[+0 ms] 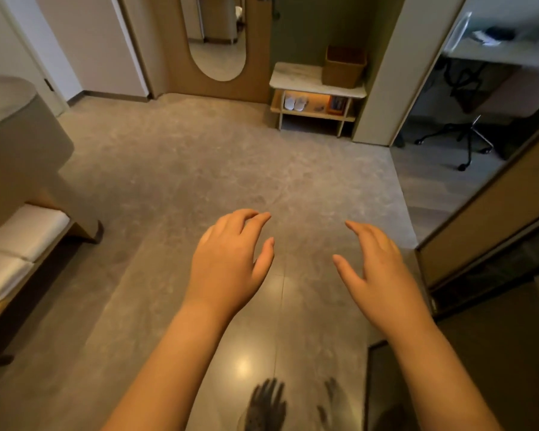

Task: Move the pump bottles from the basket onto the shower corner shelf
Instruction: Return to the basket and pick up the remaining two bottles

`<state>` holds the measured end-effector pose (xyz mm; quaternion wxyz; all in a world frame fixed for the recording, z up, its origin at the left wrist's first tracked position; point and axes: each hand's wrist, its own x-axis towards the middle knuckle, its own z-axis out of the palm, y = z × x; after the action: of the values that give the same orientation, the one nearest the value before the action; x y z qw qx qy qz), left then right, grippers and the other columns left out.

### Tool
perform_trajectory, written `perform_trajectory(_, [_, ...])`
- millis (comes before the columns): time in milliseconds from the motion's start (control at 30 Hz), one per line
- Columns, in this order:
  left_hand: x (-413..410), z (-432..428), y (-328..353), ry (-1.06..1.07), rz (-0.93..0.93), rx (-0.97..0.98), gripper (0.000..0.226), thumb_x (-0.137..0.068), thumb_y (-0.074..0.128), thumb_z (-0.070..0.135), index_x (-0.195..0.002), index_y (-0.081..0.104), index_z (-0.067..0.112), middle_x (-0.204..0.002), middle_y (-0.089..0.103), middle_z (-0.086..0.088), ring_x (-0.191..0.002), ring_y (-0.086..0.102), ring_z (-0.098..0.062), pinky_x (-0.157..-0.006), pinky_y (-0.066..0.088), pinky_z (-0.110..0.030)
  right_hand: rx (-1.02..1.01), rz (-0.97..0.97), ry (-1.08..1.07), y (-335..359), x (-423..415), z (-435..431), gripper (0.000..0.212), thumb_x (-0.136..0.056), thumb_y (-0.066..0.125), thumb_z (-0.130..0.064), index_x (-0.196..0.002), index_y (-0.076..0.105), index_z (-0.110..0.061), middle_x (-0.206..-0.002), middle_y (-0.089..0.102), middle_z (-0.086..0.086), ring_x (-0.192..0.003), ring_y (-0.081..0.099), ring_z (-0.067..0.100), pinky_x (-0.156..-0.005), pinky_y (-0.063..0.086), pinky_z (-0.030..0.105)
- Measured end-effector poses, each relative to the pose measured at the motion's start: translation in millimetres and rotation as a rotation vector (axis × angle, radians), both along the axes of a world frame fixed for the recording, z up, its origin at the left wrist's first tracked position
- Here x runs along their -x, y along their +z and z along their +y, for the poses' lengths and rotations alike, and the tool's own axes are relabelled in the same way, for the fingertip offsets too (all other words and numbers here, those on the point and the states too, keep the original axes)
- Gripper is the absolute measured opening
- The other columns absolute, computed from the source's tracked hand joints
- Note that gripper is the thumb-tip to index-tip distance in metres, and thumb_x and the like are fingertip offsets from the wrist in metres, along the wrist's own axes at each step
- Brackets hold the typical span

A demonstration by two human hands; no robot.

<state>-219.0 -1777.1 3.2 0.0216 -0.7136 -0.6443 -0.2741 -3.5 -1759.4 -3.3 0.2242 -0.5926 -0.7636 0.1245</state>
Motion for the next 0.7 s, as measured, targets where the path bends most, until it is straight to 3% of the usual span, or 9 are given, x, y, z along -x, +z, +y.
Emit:
perform_trajectory(167, [-5.5,70.9,-7.7,-0.061,0.053,0.075,0.042,-0.089,0.057,0.028,-0.127,0.055,0.010,-0.124,0.059,-0.010,-0.114,0.055,-0.028,-0.092,0.042,-0.038,-0.010,0.050,-0.138,-5.2,-6.9,39.7,0.056,-0.090,0.053,-0.034,-0.141,0.036,-0.018,-0.142,0.039,0.002,-0.133,0.032,0.017,-0.103,0.020,0.020])
perform_trajectory(367, [-27.6,159.9,-13.7,-0.119,0.106,0.133,0.045,-0.091,0.053,0.031,-0.132,0.051,0.012,-0.135,0.053,-0.010,-0.121,0.050,-0.027,-0.097,0.039,-0.039,0.036,0.119,-0.223,-10.6,-24.7,115.0,0.073,-0.084,0.031,-0.060,-0.146,0.022,-0.023,-0.149,0.030,-0.002,-0.136,0.025,0.011,-0.103,0.018,0.020])
perform_trajectory(700, [-110.3,344.8,0.2,-0.169,0.107,0.145,0.046,-0.093,0.047,0.035,-0.136,0.047,0.019,-0.136,0.052,-0.004,-0.124,0.048,-0.022,-0.098,0.040,-0.037,0.042,0.209,-0.263,-6.8,-102.6,301.0,0.064,-0.091,0.047,-0.046,-0.146,0.021,-0.027,-0.151,0.028,-0.003,-0.137,0.026,0.013,-0.101,0.022,0.021])
